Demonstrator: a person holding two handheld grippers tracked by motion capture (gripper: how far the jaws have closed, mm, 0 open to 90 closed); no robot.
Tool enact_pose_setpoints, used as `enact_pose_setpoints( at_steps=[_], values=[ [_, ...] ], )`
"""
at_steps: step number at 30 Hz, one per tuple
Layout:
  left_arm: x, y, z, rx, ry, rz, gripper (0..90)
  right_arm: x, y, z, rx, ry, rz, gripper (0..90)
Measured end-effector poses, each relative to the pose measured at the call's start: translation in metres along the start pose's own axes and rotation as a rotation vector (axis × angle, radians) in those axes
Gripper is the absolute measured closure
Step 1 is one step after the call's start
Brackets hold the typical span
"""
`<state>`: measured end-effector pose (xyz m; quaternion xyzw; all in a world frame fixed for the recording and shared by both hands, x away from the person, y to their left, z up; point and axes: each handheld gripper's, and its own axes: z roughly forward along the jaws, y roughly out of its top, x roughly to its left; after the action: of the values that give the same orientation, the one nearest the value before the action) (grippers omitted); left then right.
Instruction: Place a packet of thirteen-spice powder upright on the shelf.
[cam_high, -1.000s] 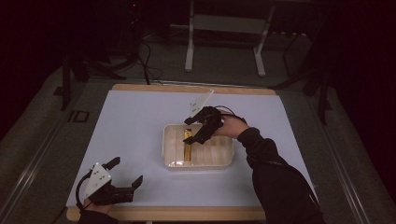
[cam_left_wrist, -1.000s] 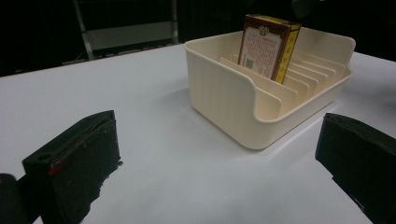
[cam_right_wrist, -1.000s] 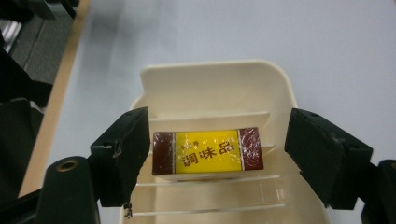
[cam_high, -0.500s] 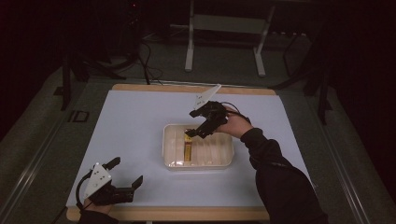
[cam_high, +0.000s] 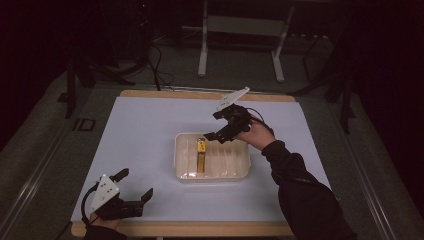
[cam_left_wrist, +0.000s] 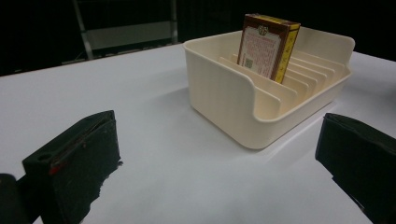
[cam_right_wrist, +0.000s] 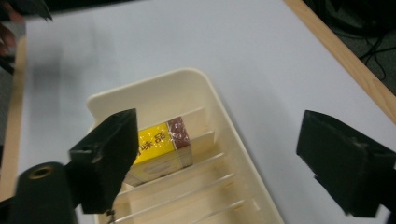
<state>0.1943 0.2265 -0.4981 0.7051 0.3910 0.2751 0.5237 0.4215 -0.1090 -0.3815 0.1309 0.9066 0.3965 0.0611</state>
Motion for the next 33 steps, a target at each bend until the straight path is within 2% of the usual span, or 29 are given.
enact_pose_setpoints(
  at_steps=[10,12,17,24,28,33],
  values=[
    [0.0,0.0,0.0,0.002,-0.002,-0.002,0.0,-0.005,-0.01,-0.02,-0.057,-0.068,0.055,10.8],
    [0.0,0.0,0.001,0.002,-0.003,-0.001,0.0,-0.006,-0.015,-0.022,-0.068,-0.082,0.083,10.8],
    [0.0,0.0,0.0,0.004,-0.003,-0.001,0.0,-0.005,-0.022,-0.024,-0.059,-0.108,0.086,10.8],
    [0.0,0.0,0.001,0.005,-0.007,0.0,0.0,0.001,-0.035,-0.024,-0.036,-0.198,0.072,10.9],
    [0.0,0.0,0.001,0.003,-0.008,-0.003,0.0,0.006,-0.041,-0.028,-0.052,-0.251,0.081,10.9],
    [0.0,0.0,0.001,0.004,-0.008,-0.003,0.0,0.011,-0.049,-0.033,-0.061,-0.29,0.101,10.9]
  ],
)
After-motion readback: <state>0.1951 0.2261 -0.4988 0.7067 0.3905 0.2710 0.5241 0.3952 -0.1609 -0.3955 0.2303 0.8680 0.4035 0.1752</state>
